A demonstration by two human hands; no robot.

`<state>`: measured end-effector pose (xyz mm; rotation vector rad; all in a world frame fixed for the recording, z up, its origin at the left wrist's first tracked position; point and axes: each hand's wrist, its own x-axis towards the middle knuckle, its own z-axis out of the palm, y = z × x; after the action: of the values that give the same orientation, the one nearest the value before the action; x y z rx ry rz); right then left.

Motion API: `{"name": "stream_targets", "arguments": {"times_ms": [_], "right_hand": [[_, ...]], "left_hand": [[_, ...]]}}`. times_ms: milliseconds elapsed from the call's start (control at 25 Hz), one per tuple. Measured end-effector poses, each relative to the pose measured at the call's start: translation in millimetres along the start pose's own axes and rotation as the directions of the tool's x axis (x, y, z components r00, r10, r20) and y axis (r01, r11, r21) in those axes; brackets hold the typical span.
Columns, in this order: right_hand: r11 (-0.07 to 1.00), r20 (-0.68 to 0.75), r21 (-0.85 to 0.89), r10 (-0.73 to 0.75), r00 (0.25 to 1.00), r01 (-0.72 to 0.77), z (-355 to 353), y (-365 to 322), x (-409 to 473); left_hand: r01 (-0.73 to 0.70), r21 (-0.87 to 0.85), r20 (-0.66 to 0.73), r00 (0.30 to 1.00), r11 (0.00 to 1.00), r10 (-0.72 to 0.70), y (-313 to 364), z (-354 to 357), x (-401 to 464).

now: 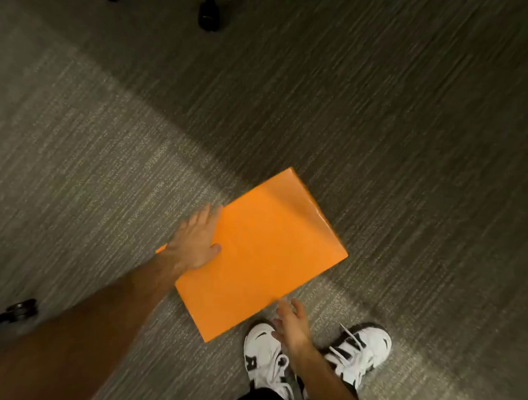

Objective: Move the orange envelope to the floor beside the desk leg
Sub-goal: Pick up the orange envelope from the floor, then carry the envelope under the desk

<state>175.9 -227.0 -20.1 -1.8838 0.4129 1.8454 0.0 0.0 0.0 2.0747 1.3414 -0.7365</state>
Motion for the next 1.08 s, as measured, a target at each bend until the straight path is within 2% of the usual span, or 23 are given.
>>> {"name": "stream_targets", "arguments": {"times_ms": [160,280,440,560,760,960,1080], "right_hand": [[0.99,0.046,0.139,0.022,0.999,-0.028,15.8,3.7,26.7],[0.983,0.012,0.177,-0.048,0.999,0.045,25.0,-1.1,35.9],[0.988,-0.1,0.03,-0.15,0.984,0.153,21.2,-10.4,30.4],[0.97,-0.167,-0.092,-0.238,0.957,0.225,0.0,-36.2,13.5],[0.951,-0.185,-0.169,-0.288,0.94,0.258,-55.6,-111.1,-34.4],[0.873,-0.283,-0.277,-0.474,0.834,0.402,-119.7,-230.4,-112.4],[0.847,-0.269,-0.238,-0.528,0.805,0.476,-146.1,-299.1,-166.4]], "left_hand": [[0.209,-0.268,0.106,0.977,0.941,-0.186,-8.7,14.1,18.8],[0.234,-0.293,0.076,0.972,0.927,-0.221,-8.1,22.6,25.2],[0.235,-0.321,0.041,0.971,0.918,-0.235,3.5,17.0,23.3],[0.199,-0.384,-0.043,0.972,0.902,-0.233,31.8,-6.1,23.1],[0.102,-0.439,-0.149,0.972,0.893,-0.184,94.7,-70.5,19.6],[0.04,-0.582,-0.203,0.96,0.812,-0.192,165.5,-172.9,6.4],[0.012,-0.636,-0.228,0.952,0.771,-0.203,213.1,-238.9,-3.5]]}}
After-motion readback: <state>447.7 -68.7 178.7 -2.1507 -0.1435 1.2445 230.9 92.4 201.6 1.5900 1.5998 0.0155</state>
